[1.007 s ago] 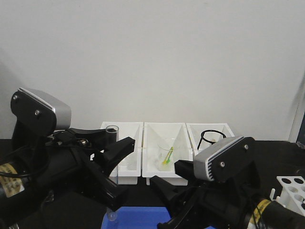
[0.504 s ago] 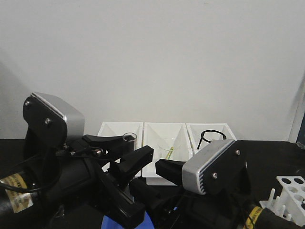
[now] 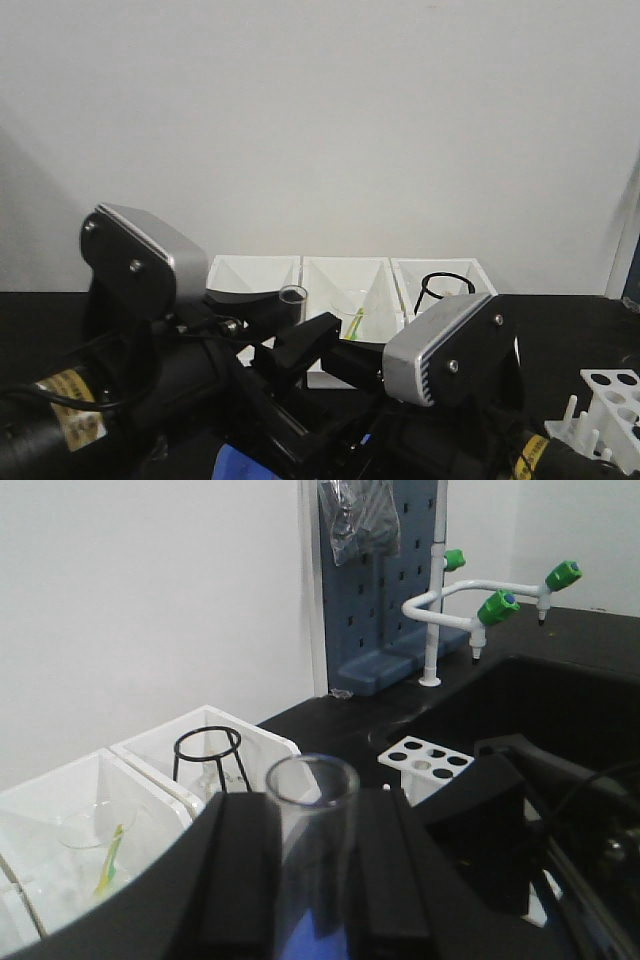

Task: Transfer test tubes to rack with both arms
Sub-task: 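Bring the tube between the grippers and close the right gripper on it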

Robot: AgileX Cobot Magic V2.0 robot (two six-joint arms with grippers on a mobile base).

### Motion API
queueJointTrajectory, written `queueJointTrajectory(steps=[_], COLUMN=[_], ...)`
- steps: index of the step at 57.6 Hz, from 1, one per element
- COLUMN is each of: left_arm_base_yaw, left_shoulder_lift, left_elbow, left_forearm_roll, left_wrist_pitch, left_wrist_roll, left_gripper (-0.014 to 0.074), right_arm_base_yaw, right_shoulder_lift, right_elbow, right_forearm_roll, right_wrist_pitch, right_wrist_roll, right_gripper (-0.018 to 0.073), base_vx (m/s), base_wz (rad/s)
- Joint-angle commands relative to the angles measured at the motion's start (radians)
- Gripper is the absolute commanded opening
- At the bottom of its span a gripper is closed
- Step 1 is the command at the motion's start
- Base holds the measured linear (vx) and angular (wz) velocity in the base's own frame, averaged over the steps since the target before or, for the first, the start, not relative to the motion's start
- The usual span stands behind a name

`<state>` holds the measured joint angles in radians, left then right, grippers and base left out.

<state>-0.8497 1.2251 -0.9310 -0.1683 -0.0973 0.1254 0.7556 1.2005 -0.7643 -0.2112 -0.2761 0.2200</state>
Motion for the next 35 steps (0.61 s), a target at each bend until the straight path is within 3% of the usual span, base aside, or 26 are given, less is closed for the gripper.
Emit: queueJointTrajectory(steps=[1, 35], left_arm_base_yaw=[-0.006, -0.049], left_shoulder_lift=[0.001, 0.013], left_elbow=[-0.036, -0.036], left_forearm_roll=[-0.007, -0.007], left_wrist_pitch=[-0.104, -0.112], left_wrist_roll=[-0.007, -0.046], left_gripper=[-0.0021, -0.0021], right_arm_base_yaw=[0.001, 0.001], right_shoulder_lift=[-0.02, -0.02], right_elbow=[-0.031, -0.031], right_forearm_roll=[-0.044, -0.052], right_wrist_pitch=[-0.104, -0.101], right_wrist_roll=[0.026, 0.025], right_gripper=[0.0404, 0.0404], base_vx=[0.0, 0.0], base_wz=[0.0, 0.0])
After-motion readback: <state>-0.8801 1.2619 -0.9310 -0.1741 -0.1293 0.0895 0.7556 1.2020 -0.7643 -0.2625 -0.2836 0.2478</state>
